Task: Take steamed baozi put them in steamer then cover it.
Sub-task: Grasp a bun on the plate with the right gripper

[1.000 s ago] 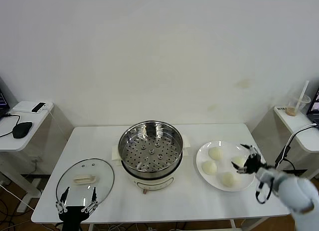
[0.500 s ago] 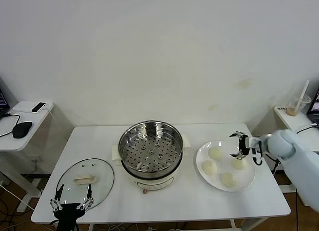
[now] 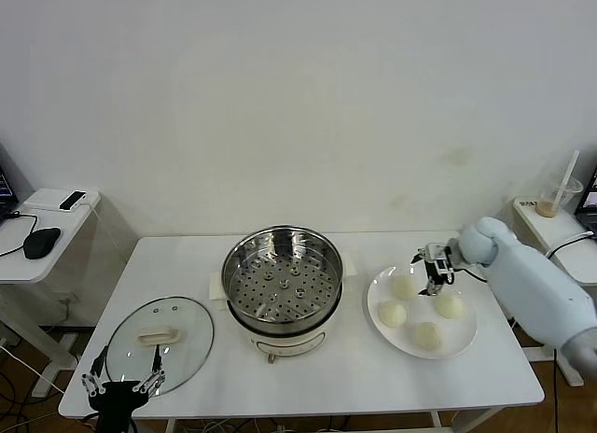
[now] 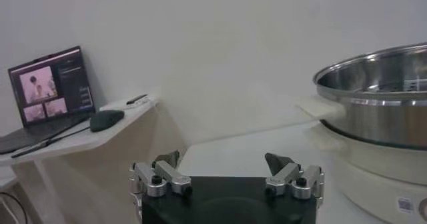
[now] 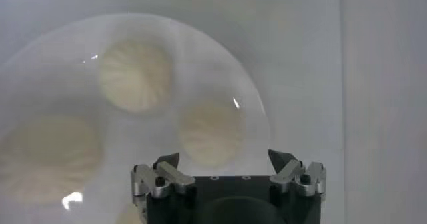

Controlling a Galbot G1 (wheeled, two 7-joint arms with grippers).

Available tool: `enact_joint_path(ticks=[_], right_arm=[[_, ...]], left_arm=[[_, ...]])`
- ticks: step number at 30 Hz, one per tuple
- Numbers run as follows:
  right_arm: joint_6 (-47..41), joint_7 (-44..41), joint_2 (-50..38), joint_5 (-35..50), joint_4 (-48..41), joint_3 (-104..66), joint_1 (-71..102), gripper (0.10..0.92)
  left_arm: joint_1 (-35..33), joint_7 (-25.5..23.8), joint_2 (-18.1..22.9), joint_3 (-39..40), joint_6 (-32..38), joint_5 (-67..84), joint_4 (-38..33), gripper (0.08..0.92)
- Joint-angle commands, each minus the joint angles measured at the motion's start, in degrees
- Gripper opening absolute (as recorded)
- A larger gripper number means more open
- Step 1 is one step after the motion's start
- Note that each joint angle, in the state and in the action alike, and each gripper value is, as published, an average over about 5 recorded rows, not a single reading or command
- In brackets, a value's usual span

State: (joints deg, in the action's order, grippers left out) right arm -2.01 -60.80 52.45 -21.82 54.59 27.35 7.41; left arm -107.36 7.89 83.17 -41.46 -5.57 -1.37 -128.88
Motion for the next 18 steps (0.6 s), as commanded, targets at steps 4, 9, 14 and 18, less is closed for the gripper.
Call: enact_joint_path(ticks=[4, 9, 14, 18], right_arm=[[0.13, -1.32, 4.19, -1.79, -5.65, 4.59, -3.82, 0.817], [0.08, -0.59, 5.23, -2.25, -6.84, 4.37, -3.63, 0.791], [-0.07, -0.47, 6.25, -2.62, -7.65, 3.78, -3.06, 0.752], [-0.37, -0.54, 6.39, -2.70, -7.53, 3.72, -2.65, 0.701]], left_arm=[[-0.08, 0.03, 0.17, -0.53, -0.07, -0.08, -0.02, 0.823], [-0.05, 0.09, 0.17, -0.77, 0.00, -0.15, 0.01, 0.823], [-0.13, 0.14, 0.16, -0.86, 0.00, -0.29, -0.08, 0.823], [-0.10, 0.17, 0.10, -0.82, -0.02, -0.32, -0.11, 0.823]])
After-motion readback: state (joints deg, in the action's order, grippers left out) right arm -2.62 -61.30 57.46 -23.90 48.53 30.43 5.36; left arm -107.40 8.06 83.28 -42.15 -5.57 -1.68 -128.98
